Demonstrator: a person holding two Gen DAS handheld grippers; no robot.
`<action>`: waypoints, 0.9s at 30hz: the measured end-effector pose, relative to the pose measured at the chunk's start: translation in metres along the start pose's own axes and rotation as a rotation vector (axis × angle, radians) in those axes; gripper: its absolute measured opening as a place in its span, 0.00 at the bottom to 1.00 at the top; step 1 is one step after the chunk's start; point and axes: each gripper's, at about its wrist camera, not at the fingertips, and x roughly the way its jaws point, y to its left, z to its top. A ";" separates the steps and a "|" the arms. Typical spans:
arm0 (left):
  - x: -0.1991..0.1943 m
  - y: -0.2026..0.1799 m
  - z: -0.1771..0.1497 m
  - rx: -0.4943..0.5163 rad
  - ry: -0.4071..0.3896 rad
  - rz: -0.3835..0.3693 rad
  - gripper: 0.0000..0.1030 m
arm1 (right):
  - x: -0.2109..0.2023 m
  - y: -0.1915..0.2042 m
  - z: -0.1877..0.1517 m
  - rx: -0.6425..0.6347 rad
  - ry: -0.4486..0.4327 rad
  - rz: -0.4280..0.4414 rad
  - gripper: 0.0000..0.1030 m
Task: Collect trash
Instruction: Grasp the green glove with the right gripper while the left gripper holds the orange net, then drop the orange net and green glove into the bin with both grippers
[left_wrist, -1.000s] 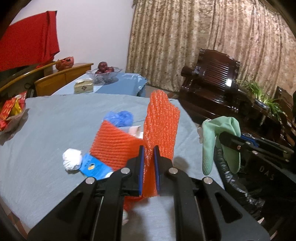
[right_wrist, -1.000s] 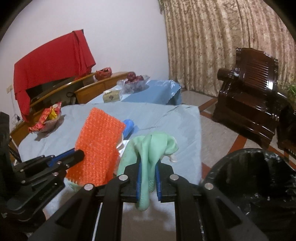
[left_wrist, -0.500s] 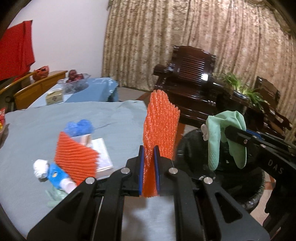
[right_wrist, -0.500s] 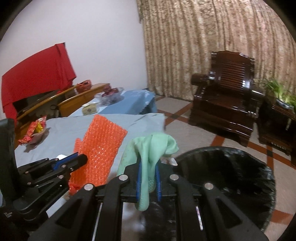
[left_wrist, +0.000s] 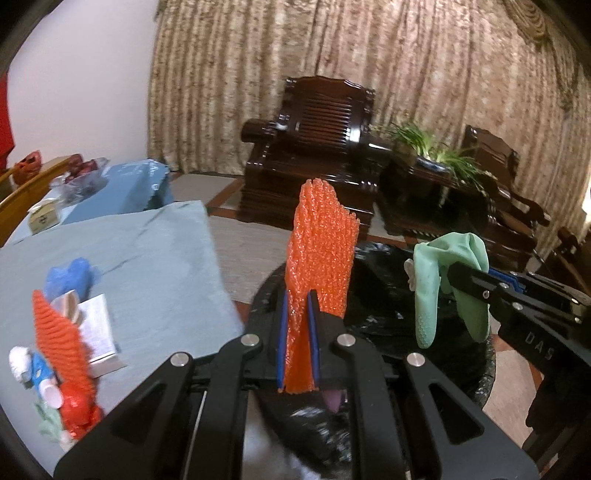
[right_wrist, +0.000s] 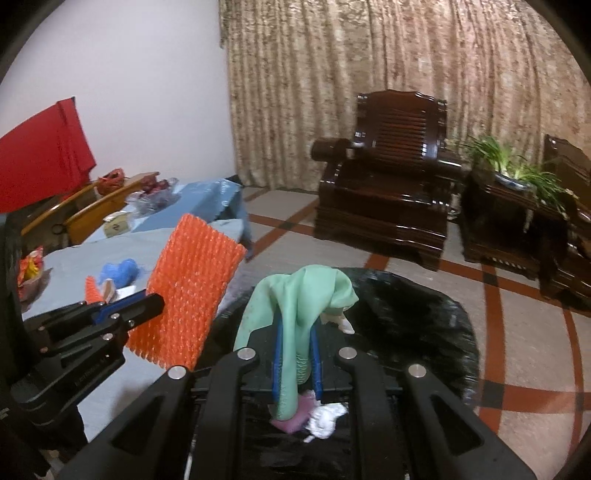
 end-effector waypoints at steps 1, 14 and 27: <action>0.005 -0.004 0.000 0.004 0.006 -0.007 0.09 | 0.002 -0.005 -0.002 0.004 0.006 -0.009 0.12; 0.040 -0.032 -0.003 0.050 0.058 -0.065 0.34 | 0.015 -0.035 -0.023 0.045 0.073 -0.060 0.24; 0.006 -0.008 -0.003 0.020 -0.024 0.003 0.88 | -0.009 -0.034 -0.015 0.063 -0.016 -0.099 0.94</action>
